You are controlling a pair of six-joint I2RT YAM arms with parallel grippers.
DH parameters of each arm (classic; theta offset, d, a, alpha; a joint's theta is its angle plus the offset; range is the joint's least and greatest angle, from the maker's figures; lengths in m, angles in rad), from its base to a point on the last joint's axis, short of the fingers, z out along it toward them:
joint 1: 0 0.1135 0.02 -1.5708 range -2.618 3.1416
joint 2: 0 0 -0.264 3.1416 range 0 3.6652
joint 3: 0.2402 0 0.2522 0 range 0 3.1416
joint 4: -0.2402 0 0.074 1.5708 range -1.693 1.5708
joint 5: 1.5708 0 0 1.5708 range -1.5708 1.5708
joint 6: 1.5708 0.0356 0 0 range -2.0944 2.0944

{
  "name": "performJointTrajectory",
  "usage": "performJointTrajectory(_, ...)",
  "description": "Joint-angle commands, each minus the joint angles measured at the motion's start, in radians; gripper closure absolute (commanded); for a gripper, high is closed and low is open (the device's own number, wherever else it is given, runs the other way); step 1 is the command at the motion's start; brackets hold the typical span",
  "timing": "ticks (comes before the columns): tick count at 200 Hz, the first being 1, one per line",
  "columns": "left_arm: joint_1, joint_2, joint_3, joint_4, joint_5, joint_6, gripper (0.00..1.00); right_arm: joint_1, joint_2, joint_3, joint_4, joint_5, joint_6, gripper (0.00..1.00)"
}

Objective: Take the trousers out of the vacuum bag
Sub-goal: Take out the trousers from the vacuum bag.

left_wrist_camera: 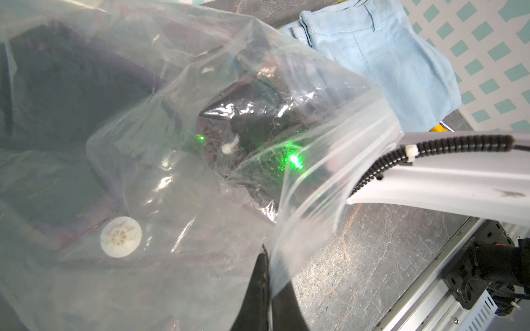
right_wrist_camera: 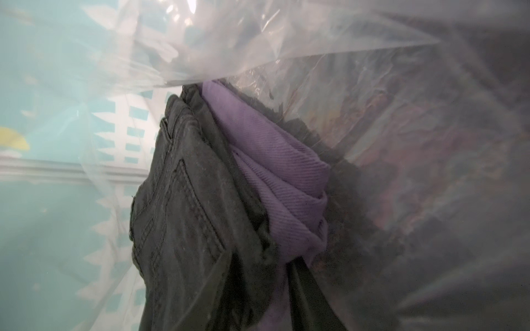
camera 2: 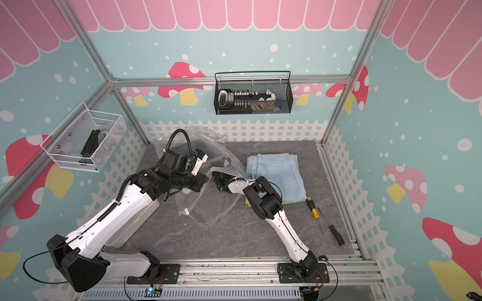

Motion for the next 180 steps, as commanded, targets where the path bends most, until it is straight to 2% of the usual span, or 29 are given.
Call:
performJointTrajectory(1,0.012,0.007,-0.007,0.005,0.015,0.015,1.00,-0.007,-0.034,-0.039,0.034,-0.001,0.013,0.54)
performJointTrajectory(70,0.017,0.011,-0.008,0.005,0.020,0.015,1.00,-0.001,-0.070,-0.129,0.194,-0.104,0.071,0.49)
performJointTrajectory(126,0.018,0.010,-0.008,0.004,0.021,0.013,1.00,-0.001,-0.052,-0.092,0.201,-0.131,0.069,0.49)
performJointTrajectory(152,0.020,0.010,-0.008,0.005,0.023,0.012,1.00,-0.001,-0.030,-0.070,0.193,-0.137,0.078,0.50)
performJointTrajectory(180,0.020,0.010,-0.008,0.006,0.025,0.013,1.00,0.000,-0.029,-0.066,0.195,-0.145,0.070,0.59)
